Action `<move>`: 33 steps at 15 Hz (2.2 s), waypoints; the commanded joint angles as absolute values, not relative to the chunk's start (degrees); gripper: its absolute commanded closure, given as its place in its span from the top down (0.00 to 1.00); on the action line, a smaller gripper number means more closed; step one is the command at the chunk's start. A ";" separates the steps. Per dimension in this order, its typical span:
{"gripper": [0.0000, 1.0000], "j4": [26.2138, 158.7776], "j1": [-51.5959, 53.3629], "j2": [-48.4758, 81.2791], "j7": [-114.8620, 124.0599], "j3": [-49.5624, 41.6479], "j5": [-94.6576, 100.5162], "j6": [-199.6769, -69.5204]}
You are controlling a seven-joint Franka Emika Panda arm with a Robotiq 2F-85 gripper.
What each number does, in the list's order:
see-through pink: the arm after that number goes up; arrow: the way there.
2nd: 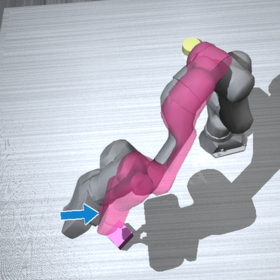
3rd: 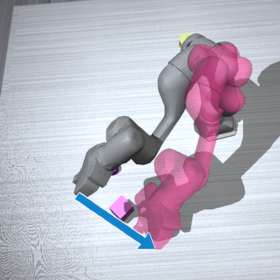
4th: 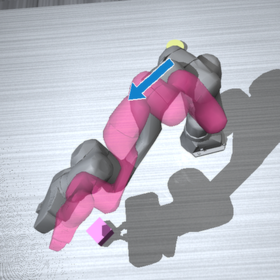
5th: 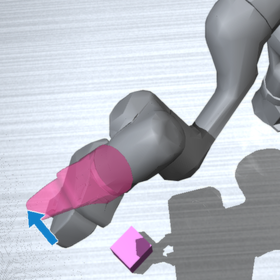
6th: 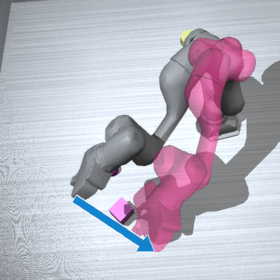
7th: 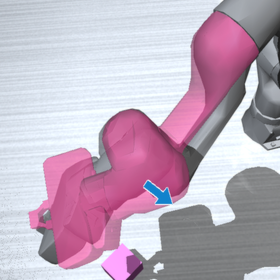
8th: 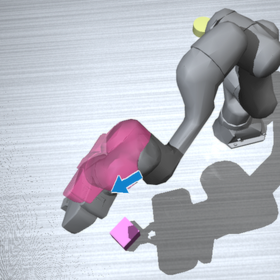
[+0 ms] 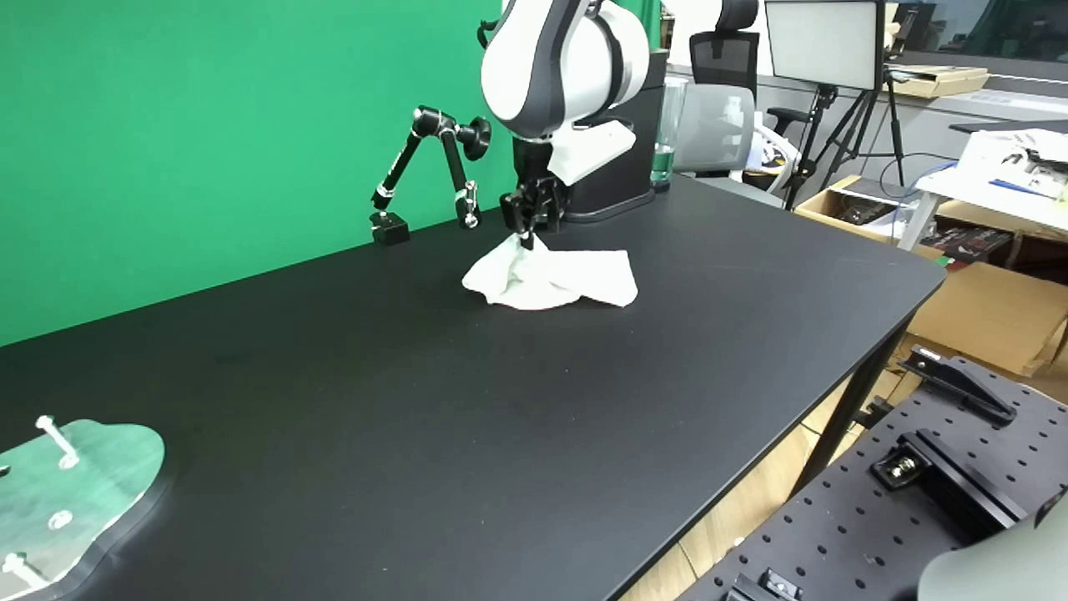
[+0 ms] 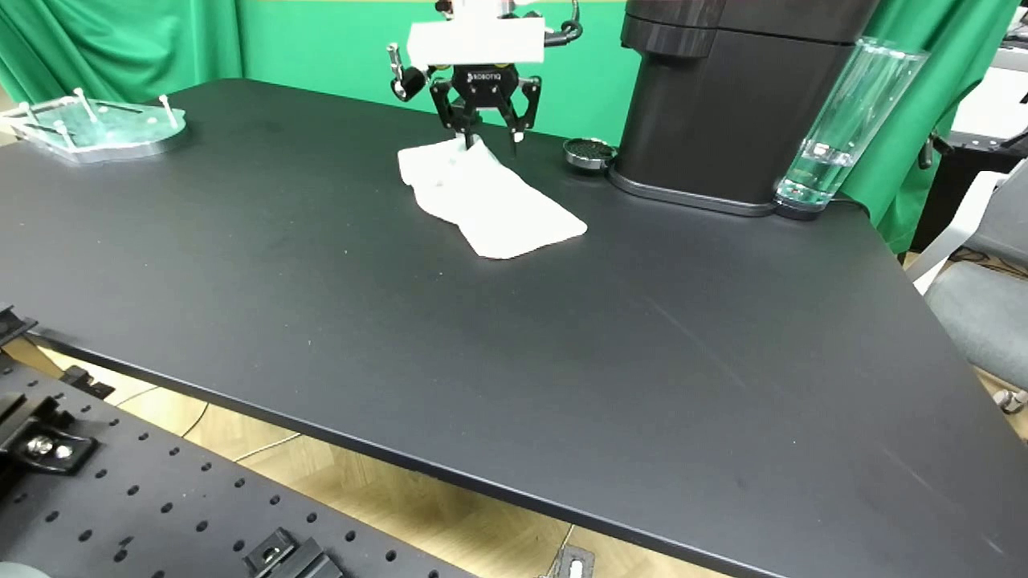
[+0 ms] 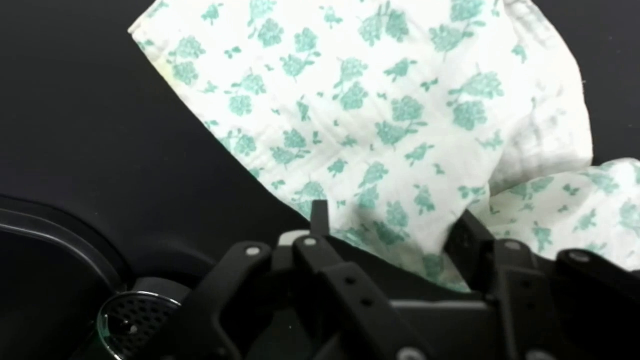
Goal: Hang the white cloth on the black stand
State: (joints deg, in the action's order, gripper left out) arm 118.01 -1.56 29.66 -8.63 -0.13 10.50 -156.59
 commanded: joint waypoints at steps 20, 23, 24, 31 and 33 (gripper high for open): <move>0.00 126.04 6.87 7.54 -5.63 3.08 11.76 -147.58; 0.00 127.62 8.34 3.48 -4.50 4.58 13.63 -146.14; 0.00 128.06 8.59 2.46 -4.42 5.16 13.91 -146.00; 0.00 126.19 8.28 2.65 -4.89 6.67 13.45 -145.21; 0.00 124.78 7.99 3.97 -4.78 6.44 13.35 -144.66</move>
